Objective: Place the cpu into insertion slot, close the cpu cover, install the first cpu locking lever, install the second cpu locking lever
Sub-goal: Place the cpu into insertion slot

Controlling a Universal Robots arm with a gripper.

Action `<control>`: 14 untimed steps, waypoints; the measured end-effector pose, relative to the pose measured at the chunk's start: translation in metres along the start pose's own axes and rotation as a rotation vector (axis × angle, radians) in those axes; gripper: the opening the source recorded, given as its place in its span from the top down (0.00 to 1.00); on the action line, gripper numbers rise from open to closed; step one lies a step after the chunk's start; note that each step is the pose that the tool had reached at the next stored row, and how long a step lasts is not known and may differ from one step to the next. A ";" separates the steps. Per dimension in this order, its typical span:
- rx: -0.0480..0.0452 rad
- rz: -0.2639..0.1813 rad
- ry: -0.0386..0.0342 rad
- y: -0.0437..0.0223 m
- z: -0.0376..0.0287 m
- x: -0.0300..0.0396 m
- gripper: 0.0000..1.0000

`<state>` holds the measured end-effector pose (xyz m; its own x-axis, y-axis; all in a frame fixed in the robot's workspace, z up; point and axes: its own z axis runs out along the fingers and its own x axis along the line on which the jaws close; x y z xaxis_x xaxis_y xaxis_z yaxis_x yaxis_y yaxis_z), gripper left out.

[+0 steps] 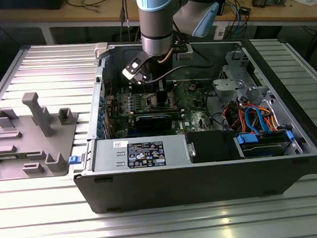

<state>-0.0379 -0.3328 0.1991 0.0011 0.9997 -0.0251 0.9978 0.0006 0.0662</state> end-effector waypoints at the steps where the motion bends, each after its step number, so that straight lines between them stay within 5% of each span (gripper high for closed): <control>1: 0.0000 0.000 0.0001 0.0000 0.0002 0.0000 0.46; 14: -0.0001 0.000 0.0003 0.0000 0.0007 0.0000 0.46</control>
<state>-0.0379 -0.3328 0.1984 0.0011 0.9997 -0.0249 0.9978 0.0006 0.0663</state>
